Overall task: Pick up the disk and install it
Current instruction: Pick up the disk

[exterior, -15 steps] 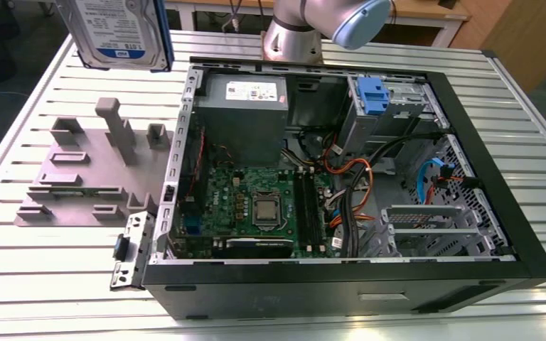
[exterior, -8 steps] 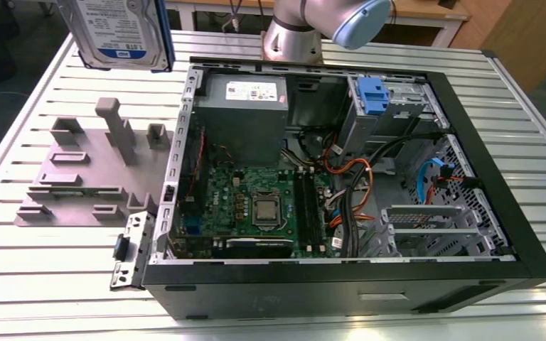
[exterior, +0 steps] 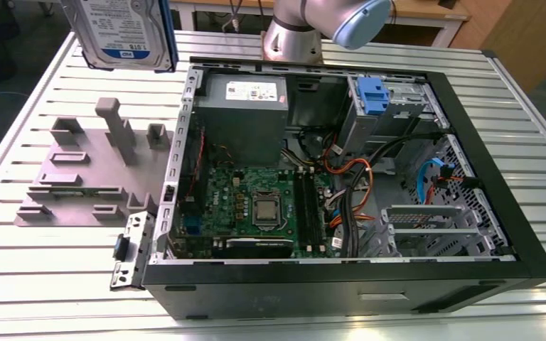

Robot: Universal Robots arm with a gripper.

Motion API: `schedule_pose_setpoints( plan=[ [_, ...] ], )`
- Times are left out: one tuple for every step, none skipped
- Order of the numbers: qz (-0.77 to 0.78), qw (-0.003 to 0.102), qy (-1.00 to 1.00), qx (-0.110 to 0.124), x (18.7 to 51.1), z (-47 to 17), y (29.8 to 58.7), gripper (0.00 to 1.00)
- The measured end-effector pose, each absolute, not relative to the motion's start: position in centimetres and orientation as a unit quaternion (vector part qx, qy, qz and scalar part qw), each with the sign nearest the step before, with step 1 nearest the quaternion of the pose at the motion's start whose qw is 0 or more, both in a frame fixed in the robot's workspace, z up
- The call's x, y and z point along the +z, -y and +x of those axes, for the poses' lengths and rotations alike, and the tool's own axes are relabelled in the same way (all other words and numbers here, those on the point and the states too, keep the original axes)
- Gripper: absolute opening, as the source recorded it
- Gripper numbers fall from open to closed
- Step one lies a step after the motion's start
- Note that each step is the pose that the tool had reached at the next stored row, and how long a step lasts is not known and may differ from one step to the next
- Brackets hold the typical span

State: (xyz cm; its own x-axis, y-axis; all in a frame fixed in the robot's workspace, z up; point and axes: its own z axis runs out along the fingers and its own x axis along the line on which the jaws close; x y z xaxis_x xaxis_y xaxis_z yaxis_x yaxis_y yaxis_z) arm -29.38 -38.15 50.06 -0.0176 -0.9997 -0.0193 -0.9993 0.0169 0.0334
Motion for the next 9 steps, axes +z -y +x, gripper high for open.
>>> schedule_pose_setpoints(
  plan=[
    [0.701,0.005,0.713,-0.019,50.06,-29.36,38.17,0.36],
    [0.701,0.005,0.713,-0.019,50.06,-29.36,38.20,0.36],
    [0.701,0.005,0.713,-0.019,50.05,-29.36,38.25,0.36],
    [0.701,0.005,0.713,-0.019,50.05,-29.36,38.32,0.36],
    [0.701,0.005,0.713,-0.019,50.05,-29.36,38.40,0.36],
    [0.701,0.005,0.713,-0.019,50.05,-29.37,38.49,0.36],
    [0.701,0.005,0.713,-0.019,50.05,-29.37,38.58,0.36],
    [0.701,0.005,0.713,-0.019,50.05,-29.36,38.65,0.36],
    [0.701,0.005,0.713,-0.019,50.05,-29.36,38.70,0.36]
  ],
)
